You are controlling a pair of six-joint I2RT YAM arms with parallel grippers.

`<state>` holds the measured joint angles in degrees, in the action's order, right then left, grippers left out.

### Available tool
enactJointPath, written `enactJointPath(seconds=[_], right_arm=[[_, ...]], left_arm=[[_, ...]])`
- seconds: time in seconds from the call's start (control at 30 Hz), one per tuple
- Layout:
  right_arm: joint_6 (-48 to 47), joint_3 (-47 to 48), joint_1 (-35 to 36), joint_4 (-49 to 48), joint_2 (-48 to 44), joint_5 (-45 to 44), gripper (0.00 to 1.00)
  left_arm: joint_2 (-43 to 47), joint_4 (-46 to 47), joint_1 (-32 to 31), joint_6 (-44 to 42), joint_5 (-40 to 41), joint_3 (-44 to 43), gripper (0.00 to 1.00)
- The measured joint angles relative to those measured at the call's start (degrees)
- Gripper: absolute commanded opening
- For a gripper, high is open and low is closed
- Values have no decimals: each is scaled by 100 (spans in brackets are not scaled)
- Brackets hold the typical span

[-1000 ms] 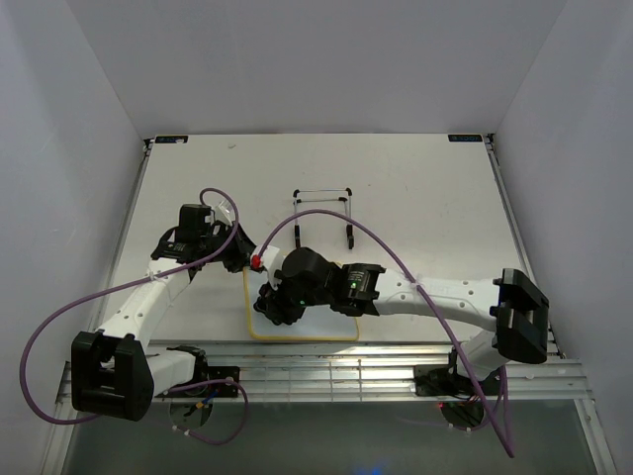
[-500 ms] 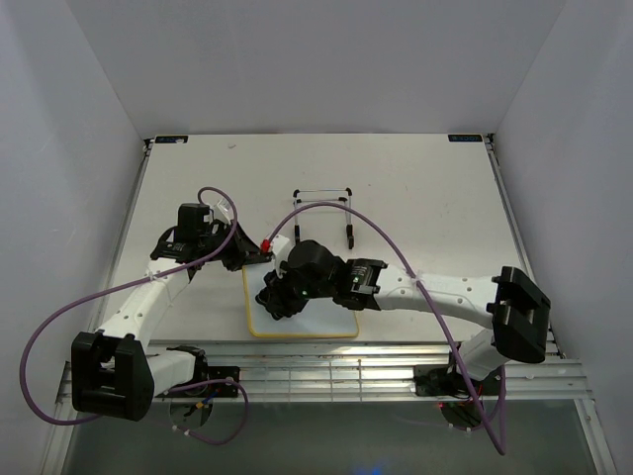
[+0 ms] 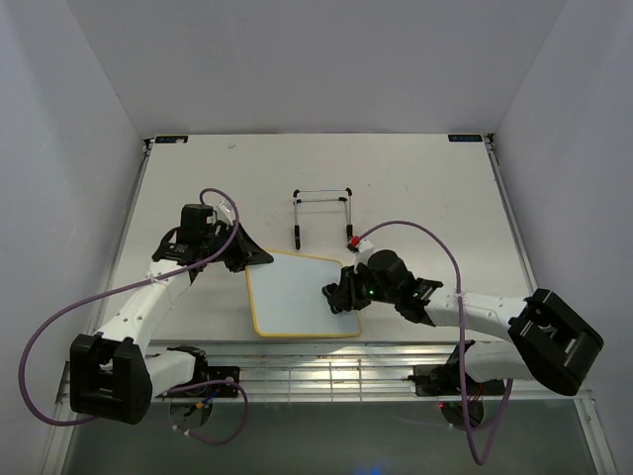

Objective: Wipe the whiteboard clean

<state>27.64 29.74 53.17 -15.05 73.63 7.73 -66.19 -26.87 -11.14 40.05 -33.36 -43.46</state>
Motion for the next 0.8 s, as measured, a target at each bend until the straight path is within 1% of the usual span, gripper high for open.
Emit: enactJointPath(seconds=[0.1, 0.2, 0.37, 0.43, 0.57, 0.67, 0.8], right_arm=[[116, -514, -573, -37, -105, 184, 8], [208, -743, -946, -13, -96, 321, 8], [214, -789, -1106, 15, -81, 463, 8], [170, -778, -1150, 166, -136, 455, 8], [-107, -741, -1353, 1010, -551, 282, 8], [-380, -494, -1816, 1827, -997, 63, 8], [-737, 131, -2400, 2706, -1445, -404, 8]], left_arm=[[33, -9, -20, 31, 22, 0, 0], [57, -9, -37, 35, 35, 0, 0], [131, -13, -74, 31, 59, 0, 0], [155, -11, -87, 22, 57, 0, 0], [256, 0, -125, -33, 59, 4, 0], [431, 0, -144, -70, 105, 37, 0], [852, 13, -177, -151, 205, 118, 0]])
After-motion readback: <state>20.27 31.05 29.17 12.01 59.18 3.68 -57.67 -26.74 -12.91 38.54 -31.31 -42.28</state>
